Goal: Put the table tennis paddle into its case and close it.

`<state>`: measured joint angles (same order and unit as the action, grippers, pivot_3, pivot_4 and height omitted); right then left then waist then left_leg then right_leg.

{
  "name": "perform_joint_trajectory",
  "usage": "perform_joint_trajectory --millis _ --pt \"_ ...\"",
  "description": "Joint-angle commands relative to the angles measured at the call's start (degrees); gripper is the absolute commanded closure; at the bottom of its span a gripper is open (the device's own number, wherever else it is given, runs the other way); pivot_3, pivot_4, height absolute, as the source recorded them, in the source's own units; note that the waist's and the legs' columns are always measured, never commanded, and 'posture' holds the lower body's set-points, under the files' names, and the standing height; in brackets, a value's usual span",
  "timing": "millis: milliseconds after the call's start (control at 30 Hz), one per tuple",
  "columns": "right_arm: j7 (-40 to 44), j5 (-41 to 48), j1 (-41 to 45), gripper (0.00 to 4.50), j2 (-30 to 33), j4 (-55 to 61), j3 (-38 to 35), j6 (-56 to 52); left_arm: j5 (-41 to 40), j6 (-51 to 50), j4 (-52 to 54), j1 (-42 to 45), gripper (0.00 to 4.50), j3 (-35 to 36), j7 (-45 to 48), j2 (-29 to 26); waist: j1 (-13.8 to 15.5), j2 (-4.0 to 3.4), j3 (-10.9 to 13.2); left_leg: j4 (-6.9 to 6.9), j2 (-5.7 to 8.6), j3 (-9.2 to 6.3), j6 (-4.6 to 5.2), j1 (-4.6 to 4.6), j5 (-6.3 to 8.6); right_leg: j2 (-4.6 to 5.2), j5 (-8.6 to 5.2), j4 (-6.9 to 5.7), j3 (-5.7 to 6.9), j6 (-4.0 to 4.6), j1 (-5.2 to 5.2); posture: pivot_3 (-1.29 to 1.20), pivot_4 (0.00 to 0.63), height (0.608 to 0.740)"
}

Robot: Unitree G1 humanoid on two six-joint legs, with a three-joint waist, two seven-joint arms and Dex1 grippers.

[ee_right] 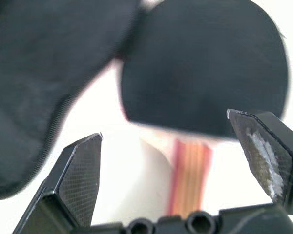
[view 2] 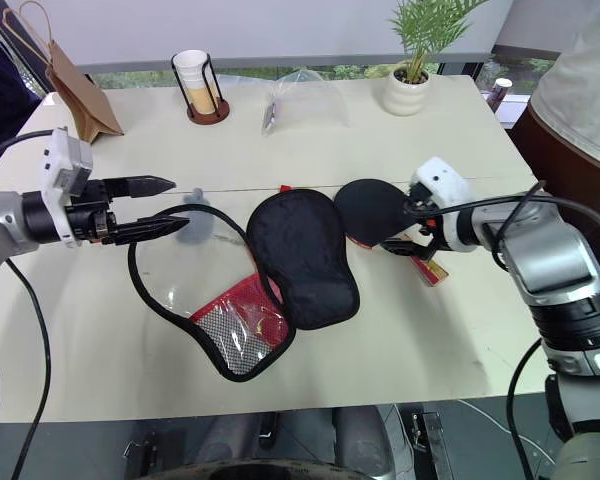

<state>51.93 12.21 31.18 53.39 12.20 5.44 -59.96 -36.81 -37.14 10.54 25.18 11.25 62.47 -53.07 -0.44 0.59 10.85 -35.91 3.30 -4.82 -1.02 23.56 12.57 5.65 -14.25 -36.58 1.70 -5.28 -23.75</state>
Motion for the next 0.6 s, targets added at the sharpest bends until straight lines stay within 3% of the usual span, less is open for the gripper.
perform_joint_trajectory --millis 33,267,367,533,600 --pt "-2.3 0.8 -2.8 0.03 0.7 2.7 -2.7 -2.9 0.0 1.1 -0.1 1.4 0.72 0.0 0.5 0.2 -0.1 -0.01 0.0 0.00 0.00 0.01 0.00 0.00 0.00 0.00 -0.01 0.04 0.00 0.03 0.01 0.00 0.150 0.740" --pt "-8.6 0.6 -7.3 0.03 -3.9 -1.5 -3.4 -4.3 1.2 2.1 -2.1 3.5 0.72 -2.2 1.5 1.3 -0.2 0.00 0.0 -0.02 -0.03 0.08 0.02 0.02 0.00 -0.03 0.06 0.16 0.01 0.12 0.04 0.00 0.150 0.740" --pt "-11.0 1.0 -6.9 0.91 -6.4 -2.7 -5.1 -5.2 1.6 2.5 -3.0 4.2 0.72 -2.7 2.1 1.5 -0.3 0.02 0.0 -0.03 -0.04 0.09 0.03 -0.01 0.01 -0.05 0.10 0.18 0.01 0.05 0.09 0.00 0.150 0.740" --pt "-12.2 1.2 -6.5 3.51 -7.0 -3.1 -5.9 -5.8 1.9 2.9 -3.4 4.7 0.72 -3.3 2.1 2.0 -0.2 0.02 0.0 -0.05 -0.04 0.08 0.03 -0.01 0.01 -0.06 0.12 0.23 0.01 0.07 0.12 0.00 0.150 0.740" --pt "-12.4 1.5 -6.2 3.56 -6.9 -2.9 -6.1 -6.2 2.0 3.0 -3.5 4.9 0.72 -3.5 2.1 2.3 -0.2 0.02 0.0 -0.06 -0.04 0.08 0.03 -0.01 0.01 -0.06 0.13 0.24 0.02 0.05 0.15 0.00 0.150 0.740"
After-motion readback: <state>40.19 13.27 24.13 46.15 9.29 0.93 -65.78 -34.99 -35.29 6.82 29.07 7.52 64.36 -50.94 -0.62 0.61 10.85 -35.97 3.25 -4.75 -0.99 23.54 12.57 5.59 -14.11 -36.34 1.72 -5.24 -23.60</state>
